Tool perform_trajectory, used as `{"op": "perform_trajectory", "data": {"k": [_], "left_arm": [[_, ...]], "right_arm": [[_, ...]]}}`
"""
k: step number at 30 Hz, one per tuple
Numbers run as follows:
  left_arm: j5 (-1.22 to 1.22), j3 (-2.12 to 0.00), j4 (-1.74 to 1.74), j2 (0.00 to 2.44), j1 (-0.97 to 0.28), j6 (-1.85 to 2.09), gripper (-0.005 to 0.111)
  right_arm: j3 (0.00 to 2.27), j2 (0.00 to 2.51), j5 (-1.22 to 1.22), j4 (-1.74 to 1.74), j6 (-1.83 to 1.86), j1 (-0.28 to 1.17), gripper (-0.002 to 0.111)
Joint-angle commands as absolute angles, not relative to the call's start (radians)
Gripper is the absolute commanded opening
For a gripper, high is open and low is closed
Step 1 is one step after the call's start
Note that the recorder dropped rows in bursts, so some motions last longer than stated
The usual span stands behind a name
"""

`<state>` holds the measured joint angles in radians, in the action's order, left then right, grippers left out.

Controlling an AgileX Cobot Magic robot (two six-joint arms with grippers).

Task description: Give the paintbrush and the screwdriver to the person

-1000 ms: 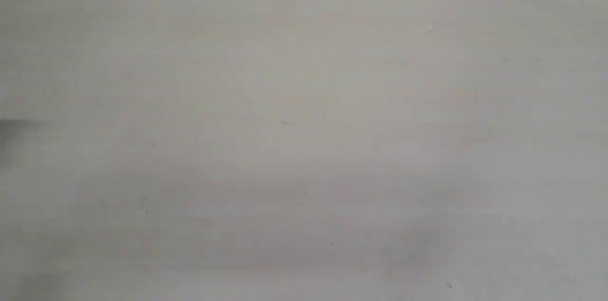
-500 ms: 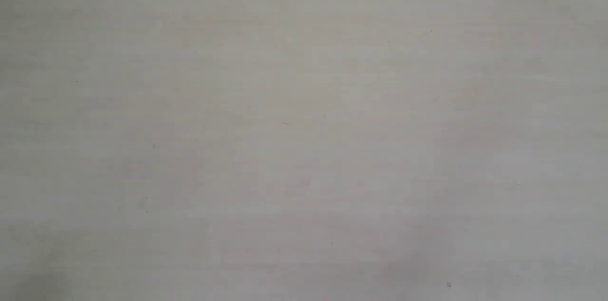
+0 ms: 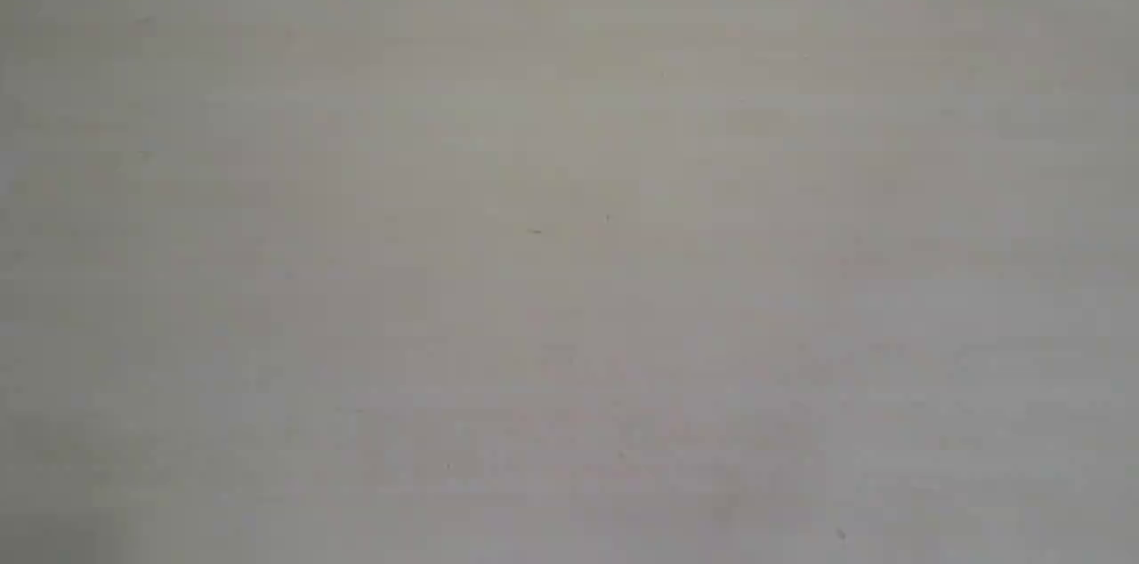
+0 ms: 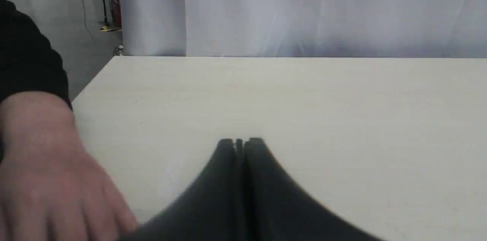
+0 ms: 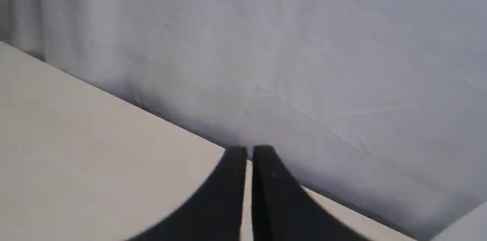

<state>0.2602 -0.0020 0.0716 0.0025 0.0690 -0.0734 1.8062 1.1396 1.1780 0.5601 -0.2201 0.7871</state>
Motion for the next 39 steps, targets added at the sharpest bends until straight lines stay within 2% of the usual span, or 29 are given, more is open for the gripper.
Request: {"op": "perform_trajectory", "data": {"k": [1, 8, 14, 18, 26, 39], "left_arm": [[0.250, 0.000, 0.067, 0.000, 0.063, -0.075, 0.000], [0.250, 0.000, 0.067, 0.000, 0.063, -0.075, 0.000], [0.249, 0.000, 0.070, 0.000, 0.063, -0.075, 0.000], [0.250, 0.000, 0.070, 0.000, 0.063, -0.075, 0.000], [0.250, 0.000, 0.070, 0.000, 0.063, -0.075, 0.000], [0.250, 0.000, 0.070, 0.000, 0.063, -0.075, 0.000]], "right_arm": [[1.589, 1.005, 0.981, 0.477, -0.223, 0.611, 0.005], [1.046, 0.785, 0.533, 0.363, -0.221, 0.238, 0.005], [0.579, 0.635, 0.044, 0.334, -0.221, 0.085, 0.005], [0.357, 0.513, -0.163, 0.339, -0.221, -0.011, 0.005], [0.124, 0.337, -0.204, 0.339, -0.224, -0.149, 0.005], [0.000, 0.038, -0.155, 0.313, -0.226, -0.159, 0.005]]}}
